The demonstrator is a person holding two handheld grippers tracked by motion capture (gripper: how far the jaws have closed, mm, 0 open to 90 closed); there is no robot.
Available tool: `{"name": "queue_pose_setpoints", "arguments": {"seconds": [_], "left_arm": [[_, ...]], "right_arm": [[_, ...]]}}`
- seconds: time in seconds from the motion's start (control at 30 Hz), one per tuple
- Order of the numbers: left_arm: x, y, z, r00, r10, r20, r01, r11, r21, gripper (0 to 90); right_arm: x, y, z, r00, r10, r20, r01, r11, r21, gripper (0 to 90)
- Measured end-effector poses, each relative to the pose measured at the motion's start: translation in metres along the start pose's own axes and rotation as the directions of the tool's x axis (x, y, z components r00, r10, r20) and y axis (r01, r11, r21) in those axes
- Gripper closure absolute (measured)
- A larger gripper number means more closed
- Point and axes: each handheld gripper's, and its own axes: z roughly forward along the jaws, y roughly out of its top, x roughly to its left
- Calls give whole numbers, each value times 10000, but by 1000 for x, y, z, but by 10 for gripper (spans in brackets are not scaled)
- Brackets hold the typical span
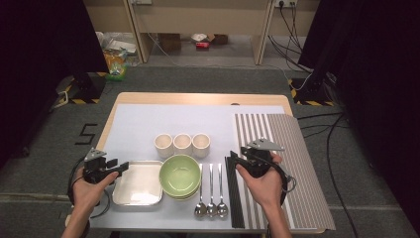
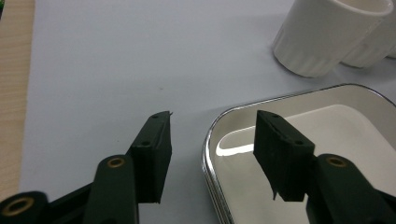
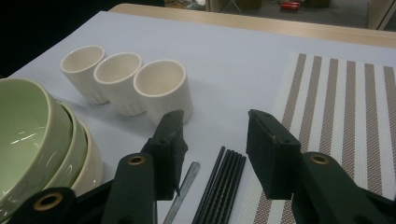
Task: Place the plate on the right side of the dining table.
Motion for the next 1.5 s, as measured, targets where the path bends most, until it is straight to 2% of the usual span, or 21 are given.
{"name": "queue_pose_setpoints", "arguments": {"seconds": [0.1, 0.17, 0.23, 0.27, 0.37, 0.47, 0.5, 0.63, 0.7, 0.8, 0.83, 0.9, 1.2, 1.43, 1.5], "left_arm": [[1, 0, 3, 9999, -38, 93, 36, 9997, 251, 523], [2, 0, 5, 9994, -241, 232, 231, 9988, 436, 578], [3, 0, 6, 9991, -347, 246, 337, 9987, 389, 591], [4, 0, 5, 9993, -279, 260, 264, 9983, 528, 606], [4, -1, 6, 9988, -398, 279, 376, 9965, 750, 666], [5, -2, 6, 9987, -442, 245, 420, 9955, 850, 688], [5, -2, 6, 9980, -574, 269, 551, 9953, 798, 713], [6, -1, 4, 9974, -657, 299, 628, 9941, 890, 775], [7, -1, 4, 9965, -801, 257, 774, 9929, 906, 801], [4, 0, 3, 9977, -682, 55, 674, 9934, 931, 817], [2, 1, 3, 9985, -532, -120, 542, 9931, 1035, 819], [1, 2, 2, 9984, -534, -170, 550, 9925, 1093, 823], [-2, 6, -3, 9985, -385, -384, 420, 9947, 942, 847], [-3, 10, -9, 9986, -428, -319, 442, 9981, 433, 865], [-4, 12, -12, 9982, -440, -401, 445, 9990, 108, 865]], "right_arm": [[0, 0, 1, 10000, -31, -20, 31, 10000, 36, 567], [1, -1, 1, 10000, 6, -38, -6, 10000, 29, 567], [1, -1, 1, 10000, 10, -26, -10, 10000, 33, 567], [1, -1, 1, 10000, 12, -25, -12, 10000, 49, 567], [0, -1, 2, 10000, -21, -38, 21, 10000, 41, 567], [0, -1, 2, 10000, -21, -48, 22, 10000, 51, 567], [0, -1, 2, 10000, -43, -37, 43, 10000, 48, 567], [0, -1, 2, 10000, -17, -15, 17, 10000, 45, 567], [-1, -1, 2, 10000, -29, -12, 29, 10000, 44, 566], [-2, -1, 1, 10000, -18, -17, 18, 10000, 41, 566], [-1, -1, 1, 10000, 28, -5, -28, 10000, 35, 566], [-2, -1, 1, 10000, 0, 14, 0, 10000, 28, 566], [-4, -2, 0, 10000, 46, 39, -46, 10000, 39, 566], [-4, -2, 0, 10000, 40, 33, -40, 10000, 28, 566], [-4, -2, 0, 10000, 42, 42, -43, 10000, 32, 566]]}}
